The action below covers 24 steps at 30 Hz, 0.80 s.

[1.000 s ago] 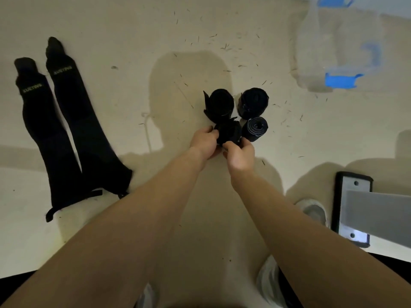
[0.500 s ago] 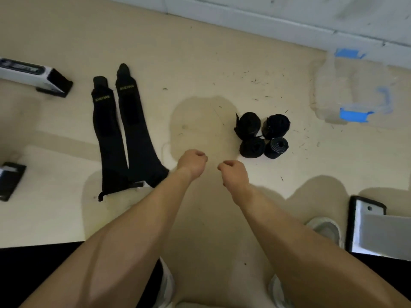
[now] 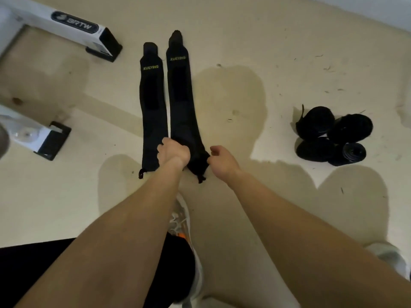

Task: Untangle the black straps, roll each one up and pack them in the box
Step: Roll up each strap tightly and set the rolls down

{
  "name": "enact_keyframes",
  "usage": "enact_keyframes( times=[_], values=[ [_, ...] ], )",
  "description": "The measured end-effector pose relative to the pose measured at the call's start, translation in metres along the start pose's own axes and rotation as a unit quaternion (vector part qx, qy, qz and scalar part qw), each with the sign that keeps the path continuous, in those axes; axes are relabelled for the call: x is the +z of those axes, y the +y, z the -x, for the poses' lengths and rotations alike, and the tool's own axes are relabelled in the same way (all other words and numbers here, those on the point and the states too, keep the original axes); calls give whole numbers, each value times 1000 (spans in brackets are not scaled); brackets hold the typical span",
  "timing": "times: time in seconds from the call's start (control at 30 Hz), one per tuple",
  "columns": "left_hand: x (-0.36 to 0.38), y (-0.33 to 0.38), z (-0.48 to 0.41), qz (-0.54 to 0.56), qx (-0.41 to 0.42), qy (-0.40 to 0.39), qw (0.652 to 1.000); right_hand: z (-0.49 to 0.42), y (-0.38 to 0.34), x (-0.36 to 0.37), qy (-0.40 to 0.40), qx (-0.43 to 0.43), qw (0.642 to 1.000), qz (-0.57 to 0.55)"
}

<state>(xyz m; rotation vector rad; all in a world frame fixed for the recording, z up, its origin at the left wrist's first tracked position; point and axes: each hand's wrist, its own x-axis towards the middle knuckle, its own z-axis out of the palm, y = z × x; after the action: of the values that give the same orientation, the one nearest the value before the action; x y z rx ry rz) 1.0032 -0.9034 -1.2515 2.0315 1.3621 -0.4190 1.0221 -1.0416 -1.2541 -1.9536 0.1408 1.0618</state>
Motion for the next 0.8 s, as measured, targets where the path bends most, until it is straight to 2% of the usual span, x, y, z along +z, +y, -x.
enact_keyframes(
  times=[0.17,0.37,0.57,0.8],
  values=[
    [8,-6,-21,-13,-36,10,999,-33,-7,11,30,-10,999,24],
    [20,-3,-27,15,-36,-7,999,-48,-11,8,80,14,996,40],
    [27,5,-19,40,-38,-41,998,-44,-3,-3,53,54,997,-2],
    [18,12,3,193,-85,-135,968,-24,3,-27,22,68,994,-81]
  ],
)
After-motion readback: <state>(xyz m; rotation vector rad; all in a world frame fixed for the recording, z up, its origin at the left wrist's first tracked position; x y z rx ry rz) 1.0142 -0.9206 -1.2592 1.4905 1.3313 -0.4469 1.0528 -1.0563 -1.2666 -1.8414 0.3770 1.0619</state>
